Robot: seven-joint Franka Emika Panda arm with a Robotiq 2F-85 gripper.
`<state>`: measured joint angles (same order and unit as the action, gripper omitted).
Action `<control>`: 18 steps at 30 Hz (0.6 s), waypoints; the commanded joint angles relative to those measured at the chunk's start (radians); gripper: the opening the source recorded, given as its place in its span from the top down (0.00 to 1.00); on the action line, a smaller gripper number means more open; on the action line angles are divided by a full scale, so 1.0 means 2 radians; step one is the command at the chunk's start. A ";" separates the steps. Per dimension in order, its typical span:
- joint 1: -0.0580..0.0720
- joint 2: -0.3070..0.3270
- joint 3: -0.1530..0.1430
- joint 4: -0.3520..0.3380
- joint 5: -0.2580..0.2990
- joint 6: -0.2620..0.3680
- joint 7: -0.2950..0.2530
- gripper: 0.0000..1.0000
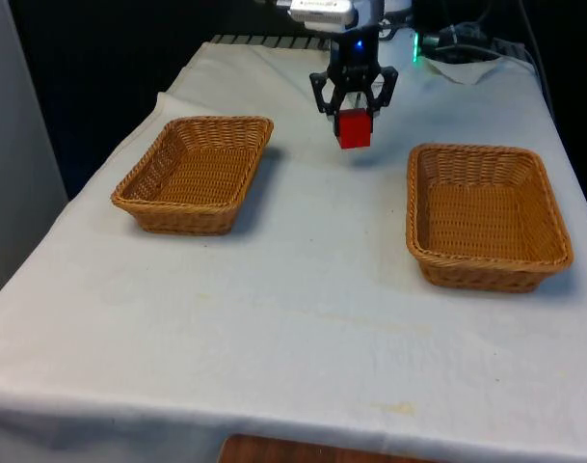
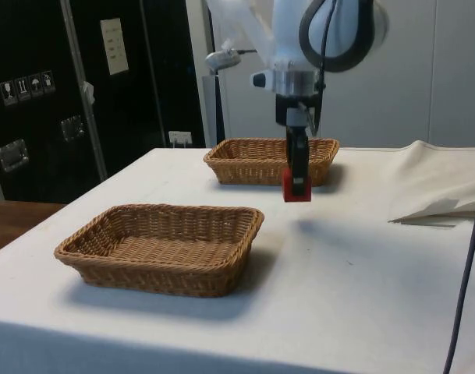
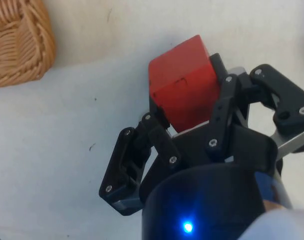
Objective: Pick up the red cube and place it into the right basket.
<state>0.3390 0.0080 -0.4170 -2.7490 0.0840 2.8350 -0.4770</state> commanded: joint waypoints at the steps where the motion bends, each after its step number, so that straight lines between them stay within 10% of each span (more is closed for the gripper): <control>1: -0.003 0.003 -0.004 0.005 -0.022 -0.003 0.014 0.98; 18: -0.014 -0.058 -0.006 0.015 -0.056 -0.068 0.028 0.98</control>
<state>0.3210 -0.1230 -0.4330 -2.7250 -0.0020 2.6960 -0.4400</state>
